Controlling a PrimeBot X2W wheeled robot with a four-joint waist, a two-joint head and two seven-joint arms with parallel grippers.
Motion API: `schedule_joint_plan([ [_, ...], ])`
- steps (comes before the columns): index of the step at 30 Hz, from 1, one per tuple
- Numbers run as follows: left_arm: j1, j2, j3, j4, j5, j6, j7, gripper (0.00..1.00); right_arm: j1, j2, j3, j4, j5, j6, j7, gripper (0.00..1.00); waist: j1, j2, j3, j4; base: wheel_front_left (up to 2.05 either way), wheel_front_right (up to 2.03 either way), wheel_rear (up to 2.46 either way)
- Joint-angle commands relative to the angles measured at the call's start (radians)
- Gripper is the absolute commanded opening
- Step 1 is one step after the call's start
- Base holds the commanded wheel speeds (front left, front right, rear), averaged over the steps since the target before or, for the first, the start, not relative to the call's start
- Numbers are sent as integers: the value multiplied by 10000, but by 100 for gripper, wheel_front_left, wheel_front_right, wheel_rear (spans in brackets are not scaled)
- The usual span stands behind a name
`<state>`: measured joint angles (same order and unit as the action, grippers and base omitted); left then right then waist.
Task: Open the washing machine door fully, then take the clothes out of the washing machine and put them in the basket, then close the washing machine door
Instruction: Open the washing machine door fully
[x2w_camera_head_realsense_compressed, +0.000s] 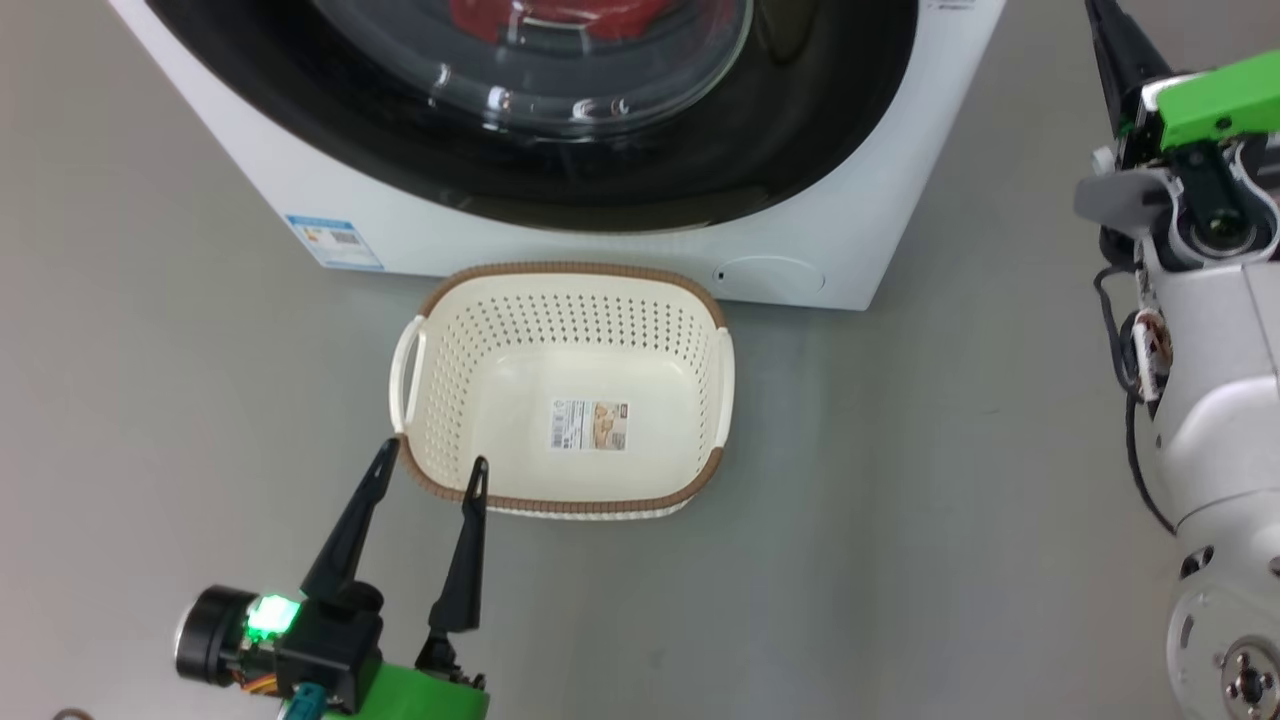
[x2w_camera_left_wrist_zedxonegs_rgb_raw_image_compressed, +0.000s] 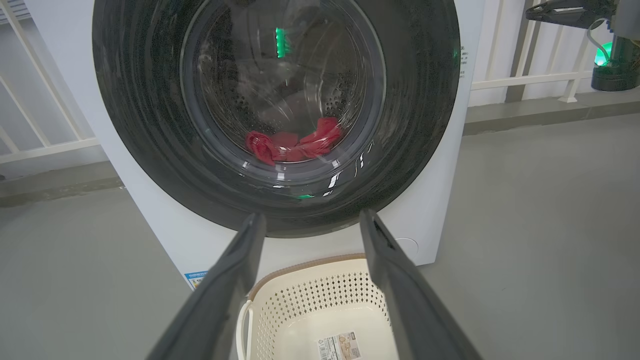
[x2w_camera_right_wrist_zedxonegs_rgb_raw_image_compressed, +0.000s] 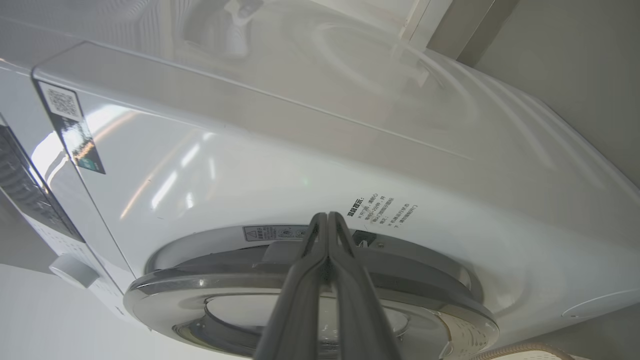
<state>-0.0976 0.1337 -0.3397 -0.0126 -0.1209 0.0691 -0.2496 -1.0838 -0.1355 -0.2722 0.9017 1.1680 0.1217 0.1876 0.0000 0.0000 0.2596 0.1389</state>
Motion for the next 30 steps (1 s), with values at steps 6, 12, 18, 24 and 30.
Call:
schedule_joint_plan([
  [6,-579,-25,229,-355,136,-113,-122,100,-1251,-111,392,809,-539,90,619,0,0,0,694,381,0,0,0],
  [12,-731,-129,194,-359,186,-177,-122,100,-1880,-209,523,1364,-783,90,860,0,0,0,916,513,0,0,0],
  [18,-802,-176,213,-361,232,-231,-122,100,-2408,-343,548,1842,-900,90,1090,0,0,0,1049,641,0,0,0],
  [24,-867,-221,201,-357,267,-316,-122,100,-2937,-572,606,2359,-1090,90,1294,0,0,0,1191,819,0,0,0],
  [30,-925,-285,172,-373,318,-367,-122,100,-3449,-739,723,2869,-1318,90,1469,0,0,0,1366,996,0,0,0],
])
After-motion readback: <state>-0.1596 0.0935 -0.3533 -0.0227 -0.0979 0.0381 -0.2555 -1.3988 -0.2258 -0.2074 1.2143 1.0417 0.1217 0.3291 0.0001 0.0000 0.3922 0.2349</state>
